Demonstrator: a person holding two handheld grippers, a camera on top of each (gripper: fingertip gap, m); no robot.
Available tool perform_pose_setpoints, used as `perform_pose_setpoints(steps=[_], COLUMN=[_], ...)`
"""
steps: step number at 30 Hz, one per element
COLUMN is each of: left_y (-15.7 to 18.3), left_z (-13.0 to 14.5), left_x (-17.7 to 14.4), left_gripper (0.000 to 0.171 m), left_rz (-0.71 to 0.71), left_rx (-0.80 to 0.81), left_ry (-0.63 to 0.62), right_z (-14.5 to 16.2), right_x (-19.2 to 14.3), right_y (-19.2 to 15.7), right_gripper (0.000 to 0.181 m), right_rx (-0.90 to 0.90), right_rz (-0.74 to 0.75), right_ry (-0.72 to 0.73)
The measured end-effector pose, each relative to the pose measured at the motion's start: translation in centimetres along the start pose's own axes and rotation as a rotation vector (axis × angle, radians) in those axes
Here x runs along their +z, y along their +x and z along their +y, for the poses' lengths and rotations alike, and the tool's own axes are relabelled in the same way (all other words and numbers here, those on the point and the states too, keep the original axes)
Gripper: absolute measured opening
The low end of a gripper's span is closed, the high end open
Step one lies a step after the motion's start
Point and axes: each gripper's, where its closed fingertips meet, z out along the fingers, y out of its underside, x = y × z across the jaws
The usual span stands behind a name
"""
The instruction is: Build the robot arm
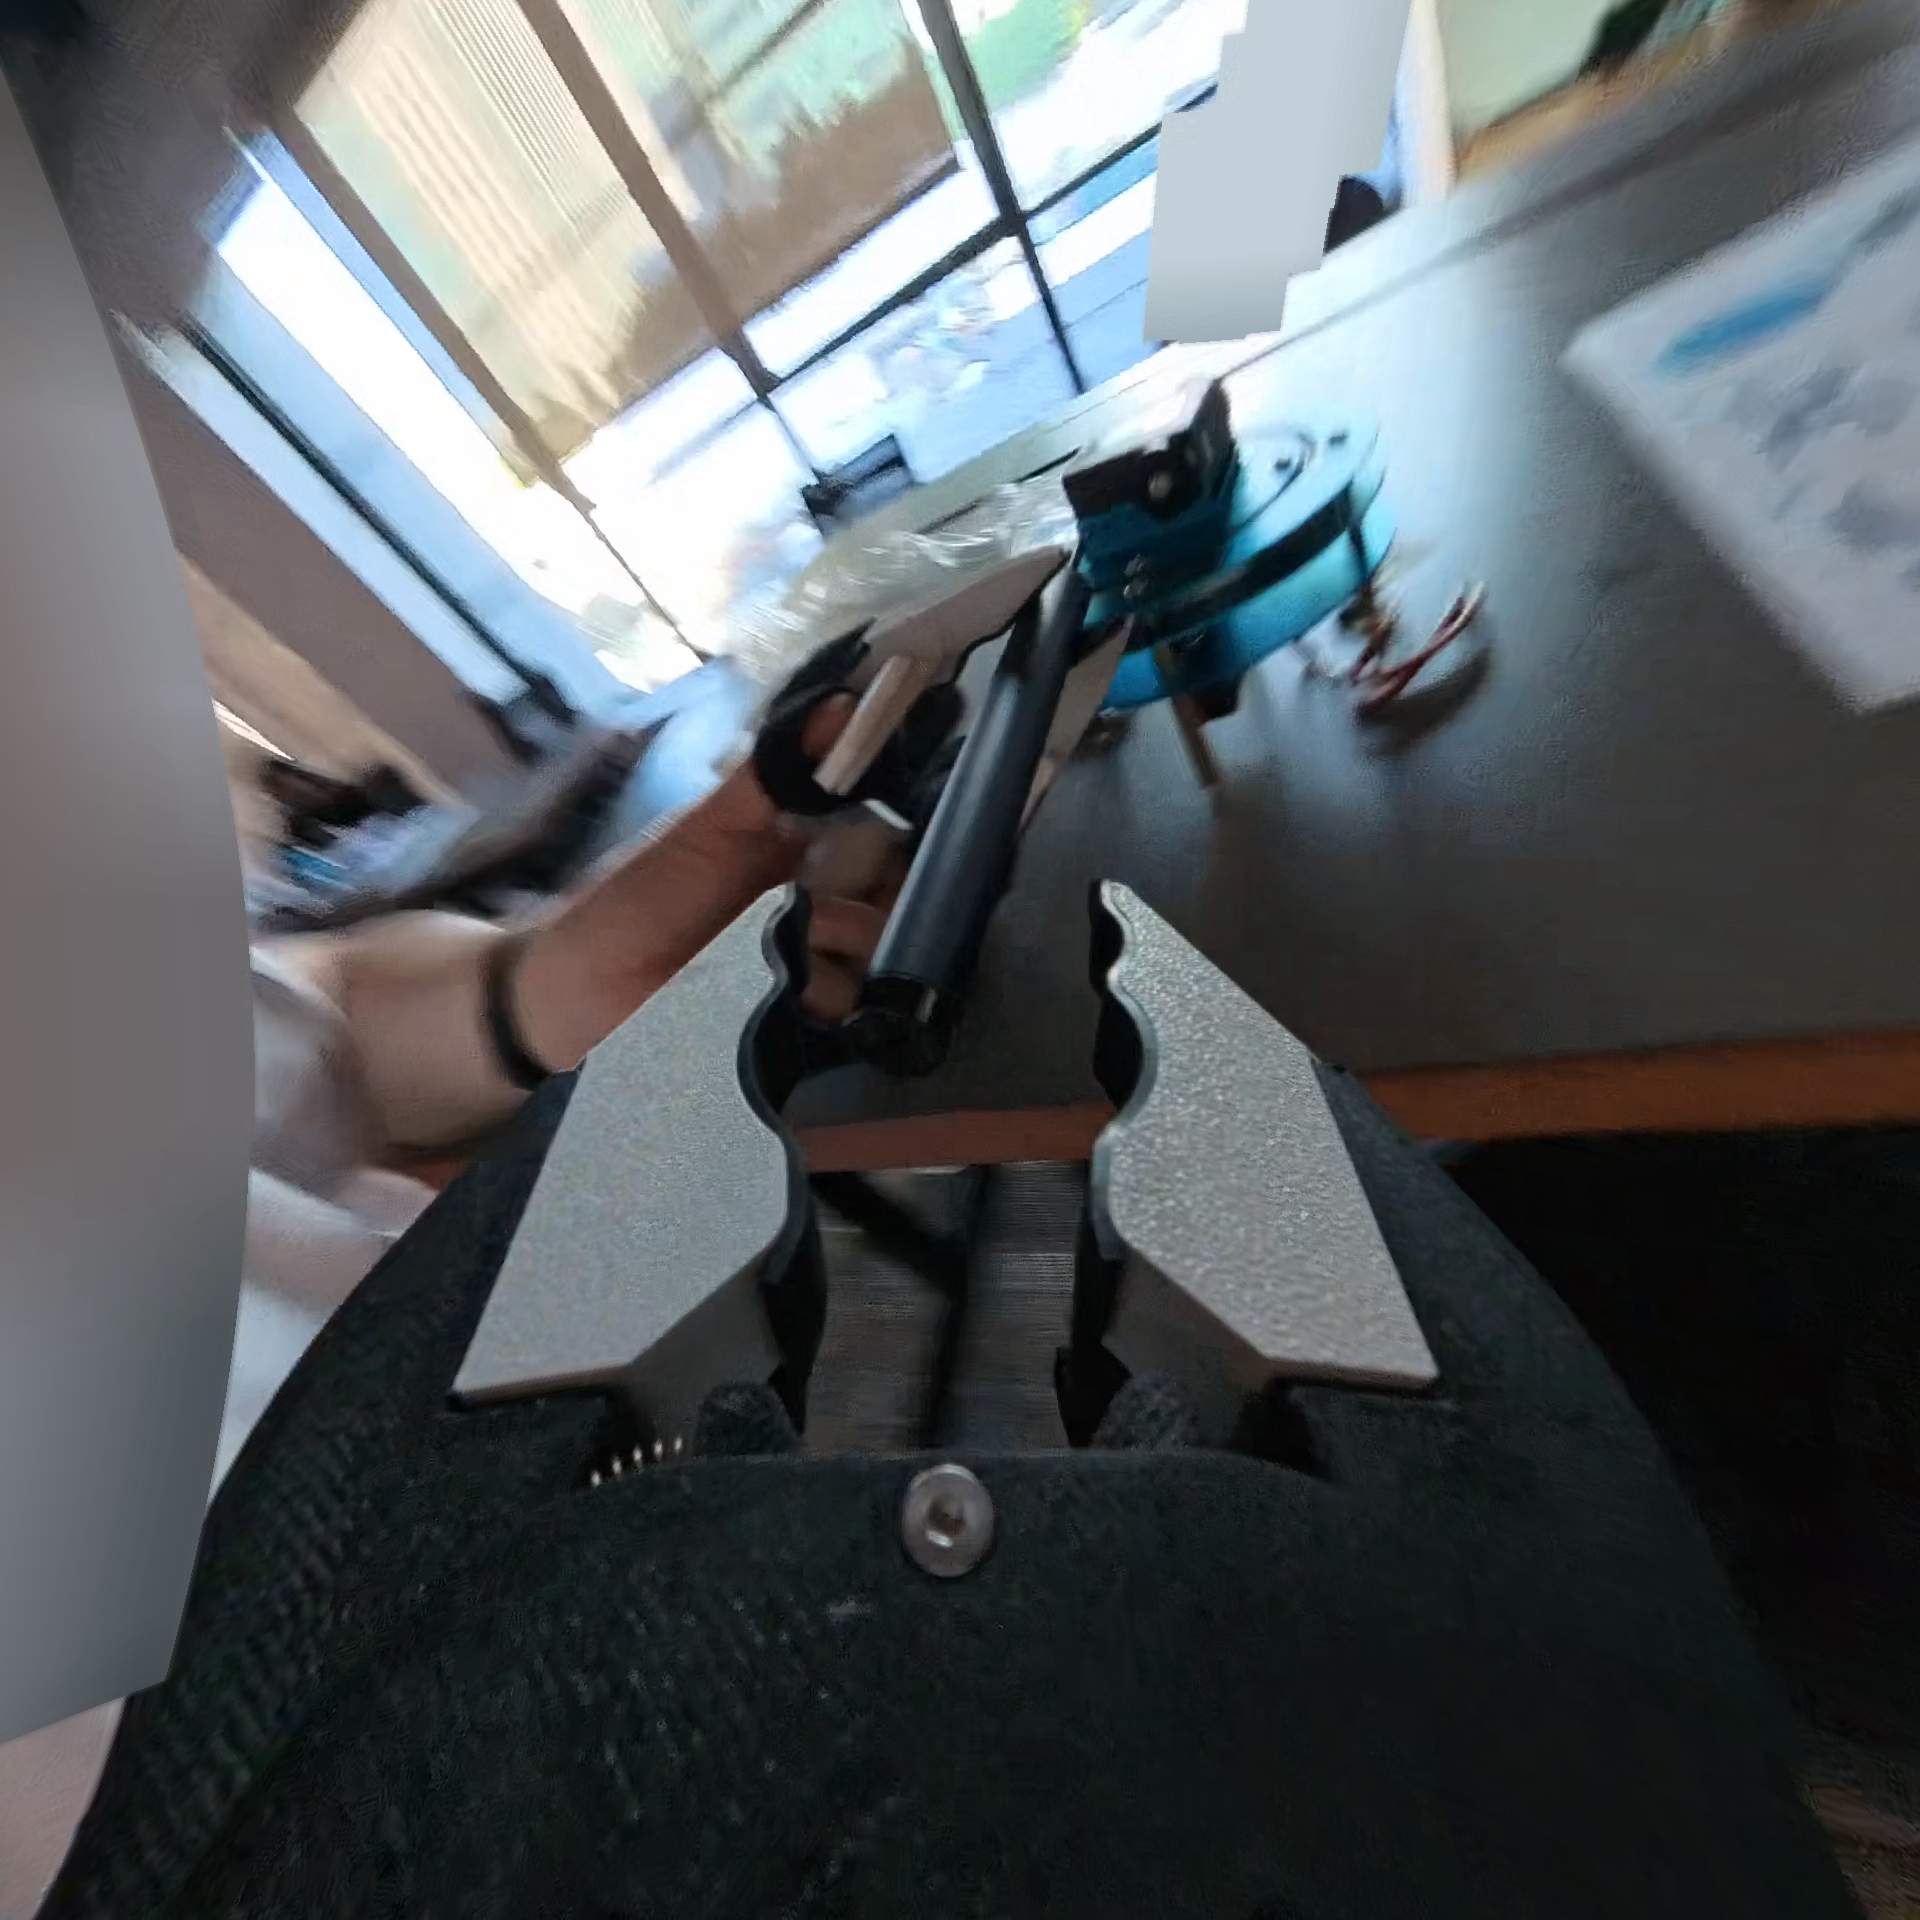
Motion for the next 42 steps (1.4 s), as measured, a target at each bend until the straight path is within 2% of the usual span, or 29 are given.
perform_pose_setpoints(steps=[2,5,7,10,15,25,42], left_y=[0.0,-0.2,-0.3,-0.3,-0.3,-0.1,0.2], left_z=[0.0,0.0,0.0,-0.1,-0.3,-0.7,-0.7], left_x=[0.0,0.0,0.0,-0.1,-0.1,-0.1,-0.2], left_gripper=[0.015,0.015,0.015,0.015,0.015,0.016,0.015], left_rz=[0.0,-0.013,-0.018,-0.017,-0.015,-0.01,0.006], left_rx=[0.0,0.006,0.008,0.008,0.005,-0.002,-0.009], left_ry=[0.0,-0.001,0.0,0.004,0.01,0.03,0.03], right_z=[0.4,1.1,1.1,1.2,1.4,1.2,0.6], right_x=[-0.2,-0.2,-0.1,0.0,0.2,0.4,0.5], right_y=[0.1,-0.5,-1.0,-1.1,-1.0,0.4,0.4], right_gripper=[0.053,0.033,0.03,0.025,0.019,0.017,0.018], right_rx=[0.272,0.514,0.582,0.577,0.463,0.018,-0.552], right_rz=[-0.119,-0.263,-0.313,-0.302,-0.222,0.089,0.356], right_ry=[-0.025,-0.065,-0.064,-0.079,-0.114,-0.16,-0.097])
